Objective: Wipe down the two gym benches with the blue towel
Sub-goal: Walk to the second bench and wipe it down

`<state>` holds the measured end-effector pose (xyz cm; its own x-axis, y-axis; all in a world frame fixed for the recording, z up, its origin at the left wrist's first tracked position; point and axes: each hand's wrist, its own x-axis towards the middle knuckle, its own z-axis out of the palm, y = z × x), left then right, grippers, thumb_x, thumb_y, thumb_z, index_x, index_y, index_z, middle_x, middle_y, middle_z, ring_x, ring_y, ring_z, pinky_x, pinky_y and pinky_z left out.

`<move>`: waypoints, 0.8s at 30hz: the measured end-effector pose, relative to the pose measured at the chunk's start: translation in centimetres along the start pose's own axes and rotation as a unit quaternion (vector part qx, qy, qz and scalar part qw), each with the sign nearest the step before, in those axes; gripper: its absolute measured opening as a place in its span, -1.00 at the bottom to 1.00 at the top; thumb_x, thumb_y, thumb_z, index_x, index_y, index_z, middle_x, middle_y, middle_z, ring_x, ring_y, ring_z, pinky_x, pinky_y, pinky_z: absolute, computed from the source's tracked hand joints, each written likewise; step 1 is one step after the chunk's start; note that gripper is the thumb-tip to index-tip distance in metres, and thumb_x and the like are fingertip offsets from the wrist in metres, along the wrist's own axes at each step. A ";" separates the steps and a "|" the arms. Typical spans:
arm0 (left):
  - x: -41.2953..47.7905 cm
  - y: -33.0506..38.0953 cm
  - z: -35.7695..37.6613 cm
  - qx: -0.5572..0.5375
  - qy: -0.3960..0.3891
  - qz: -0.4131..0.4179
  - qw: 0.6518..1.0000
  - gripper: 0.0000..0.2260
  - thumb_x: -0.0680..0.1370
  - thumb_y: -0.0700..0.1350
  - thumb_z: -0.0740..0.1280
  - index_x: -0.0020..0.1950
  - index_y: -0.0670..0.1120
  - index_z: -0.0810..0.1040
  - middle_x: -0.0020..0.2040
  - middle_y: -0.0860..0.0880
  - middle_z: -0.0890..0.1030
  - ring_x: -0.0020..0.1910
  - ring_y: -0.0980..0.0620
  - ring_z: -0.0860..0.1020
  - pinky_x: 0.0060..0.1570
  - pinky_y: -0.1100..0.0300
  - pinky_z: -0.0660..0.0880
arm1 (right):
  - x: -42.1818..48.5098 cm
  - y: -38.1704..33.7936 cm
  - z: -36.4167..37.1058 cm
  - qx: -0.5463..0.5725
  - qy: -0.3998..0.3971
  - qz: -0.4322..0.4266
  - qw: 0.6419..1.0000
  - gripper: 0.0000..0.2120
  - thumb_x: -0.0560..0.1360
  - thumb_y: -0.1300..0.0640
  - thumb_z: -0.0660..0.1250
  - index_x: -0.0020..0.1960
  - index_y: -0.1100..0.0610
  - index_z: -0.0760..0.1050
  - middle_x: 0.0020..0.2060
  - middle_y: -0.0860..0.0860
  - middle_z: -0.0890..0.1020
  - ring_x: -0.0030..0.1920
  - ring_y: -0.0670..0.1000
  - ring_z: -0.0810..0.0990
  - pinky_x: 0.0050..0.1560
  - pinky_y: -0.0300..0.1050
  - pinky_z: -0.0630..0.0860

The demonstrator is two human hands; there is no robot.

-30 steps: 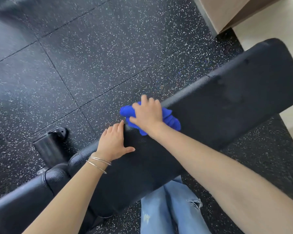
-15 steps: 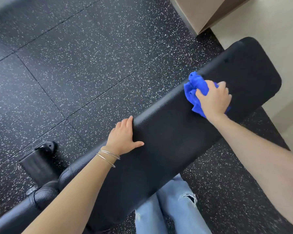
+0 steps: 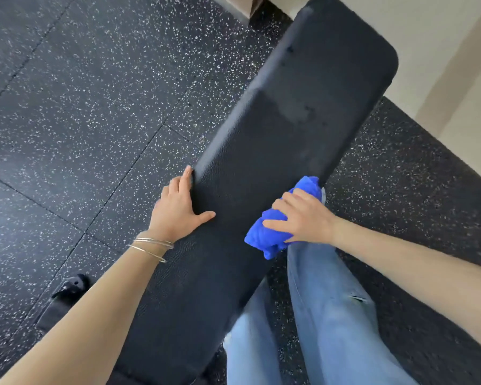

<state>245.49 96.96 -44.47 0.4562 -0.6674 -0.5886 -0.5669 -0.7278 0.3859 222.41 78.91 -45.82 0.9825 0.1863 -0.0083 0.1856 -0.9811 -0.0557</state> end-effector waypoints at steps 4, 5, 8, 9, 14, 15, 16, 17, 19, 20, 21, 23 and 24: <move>0.7 1.8 0.6 -0.018 0.021 -0.047 0.999 -0.02 0.32 0.17 0.49 0.54 -0.07 -0.03 0.42 -0.18 0.25 0.36 -0.25 0.26 0.27 -0.20 0.30 | -2.3 7.1 -0.4 -0.039 -0.013 0.203 0.978 -0.64 0.19 -0.04 0.51 -0.04 -0.01 0.59 -0.24 0.12 0.53 -0.35 0.11 0.45 -0.31 -0.06 0.39; 0.7 2.1 0.8 -0.019 0.023 -0.057 0.998 -0.01 0.32 0.18 0.48 0.54 -0.06 -0.03 0.42 -0.17 0.24 0.37 -0.24 0.25 0.27 -0.21 0.29 | -2.8 7.9 -0.5 -0.034 0.000 0.327 0.944 -0.62 0.20 0.00 0.52 0.00 0.01 0.60 -0.22 0.15 0.53 -0.35 0.15 0.47 -0.31 -0.03 0.43; 0.8 2.4 0.9 -0.016 0.034 -0.070 0.997 -0.01 0.31 0.19 0.48 0.53 -0.06 -0.02 0.43 -0.15 0.23 0.39 -0.23 0.24 0.29 -0.23 0.28 | -2.3 6.1 -0.6 0.084 0.045 0.666 0.740 -0.65 0.37 0.04 0.38 0.16 0.04 0.55 -0.09 0.20 0.51 -0.20 0.26 0.53 -0.15 0.07 0.46; 0.8 2.5 1.0 -0.011 0.038 -0.067 0.997 -0.01 0.31 0.19 0.48 0.53 -0.07 -0.02 0.43 -0.15 0.24 0.38 -0.23 0.24 0.29 -0.23 0.29 | -1.6 4.6 -0.3 0.130 0.067 0.717 0.681 -0.65 0.41 0.03 0.35 0.19 0.04 0.52 -0.04 0.18 0.50 -0.15 0.25 0.53 -0.10 0.06 0.45; 0.8 3.0 1.1 0.014 0.049 -0.053 0.997 -0.02 0.33 0.20 0.46 0.53 -0.12 -0.01 0.42 -0.17 0.23 0.37 -0.24 0.24 0.28 -0.22 0.29 | 0.6 -5.0 0.2 0.113 0.067 0.556 0.821 -0.65 0.25 -0.04 0.36 0.01 0.02 0.58 -0.22 0.12 0.50 -0.30 0.17 0.49 -0.28 -0.02 0.45; 0.9 3.1 1.1 0.016 0.049 -0.052 0.997 -0.03 0.33 0.20 0.46 0.53 -0.13 -0.01 0.42 -0.18 0.23 0.37 -0.25 0.24 0.28 -0.22 0.29 | 0.8 -7.0 -0.1 0.114 0.038 0.478 0.870 -0.63 0.19 -0.06 0.44 -0.02 0.00 0.59 -0.23 0.10 0.50 -0.33 0.13 0.47 -0.30 -0.05 0.42; 0.9 3.1 1.1 0.017 0.049 -0.053 0.997 -0.03 0.33 0.21 0.45 0.52 -0.14 0.00 0.42 -0.18 0.23 0.37 -0.25 0.25 0.27 -0.22 0.29 | 0.8 -8.8 -0.3 0.119 0.006 0.387 0.914 -0.58 0.13 -0.10 0.50 -0.05 -0.03 0.57 -0.24 0.08 0.50 -0.35 0.10 0.44 -0.32 -0.08 0.38; 0.8 3.1 1.0 0.018 0.048 -0.053 0.997 -0.03 0.34 0.21 0.45 0.52 -0.14 0.00 0.42 -0.18 0.23 0.37 -0.24 0.25 0.27 -0.22 0.29 | 0.6 -10.4 -0.5 0.120 -0.028 0.290 0.949 -0.57 0.10 -0.15 0.52 -0.09 -0.04 0.55 -0.24 0.06 0.50 -0.35 0.07 0.42 -0.32 -0.10 0.33; 0.8 3.1 1.0 0.021 0.046 -0.049 0.997 -0.04 0.34 0.21 0.44 0.53 -0.13 -0.01 0.43 -0.17 0.22 0.38 -0.24 0.24 0.28 -0.22 0.29 | -0.2 -10.6 -0.8 0.096 -0.074 0.106 0.987 -0.60 0.16 -0.20 0.48 -0.13 -0.04 0.48 -0.22 0.04 0.50 -0.34 0.04 0.38 -0.30 -0.12 0.29; 0.7 3.0 0.9 0.024 0.043 -0.048 0.998 -0.04 0.35 0.21 0.44 0.53 -0.13 -0.02 0.43 -0.17 0.21 0.38 -0.23 0.24 0.27 -0.22 0.29 | -0.5 -9.4 -0.7 0.083 -0.075 0.051 0.992 -0.64 0.21 -0.19 0.46 -0.14 -0.03 0.46 -0.21 0.04 0.49 -0.34 0.03 0.37 -0.29 -0.12 0.27; 0.7 3.0 0.8 0.027 0.040 -0.048 0.998 -0.04 0.35 0.21 0.44 0.53 -0.12 -0.02 0.44 -0.16 0.21 0.39 -0.23 0.23 0.27 -0.22 0.29 | -0.6 -7.8 -0.5 0.076 -0.068 0.022 0.995 -0.68 0.24 -0.16 0.44 -0.15 -0.02 0.44 -0.22 0.04 0.47 -0.34 0.03 0.35 -0.29 -0.11 0.25; 0.7 3.0 0.7 0.033 0.037 -0.045 0.998 -0.04 0.36 0.21 0.43 0.53 -0.13 -0.03 0.44 -0.17 0.21 0.39 -0.24 0.24 0.27 -0.22 0.29 | -0.9 -3.2 -0.4 0.062 -0.046 0.017 0.997 -0.75 0.27 -0.11 0.42 -0.18 -0.02 0.45 -0.27 0.04 0.44 -0.34 0.03 0.35 -0.31 -0.10 0.23; 0.8 3.0 0.8 0.034 0.037 -0.043 0.998 -0.04 0.36 0.21 0.43 0.53 -0.13 -0.03 0.44 -0.17 0.21 0.38 -0.24 0.24 0.27 -0.22 0.29 | -1.0 -0.5 -0.7 0.044 -0.044 0.036 0.997 -0.77 0.25 -0.11 0.41 -0.18 -0.03 0.48 -0.29 0.04 0.45 -0.35 0.04 0.37 -0.32 -0.10 0.24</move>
<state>243.62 94.39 -44.30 0.5537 -0.6140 -0.5625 -0.5676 -0.7725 0.2846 221.33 79.20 -45.12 0.9870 0.1225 -0.1037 0.1076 -0.9845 -0.1388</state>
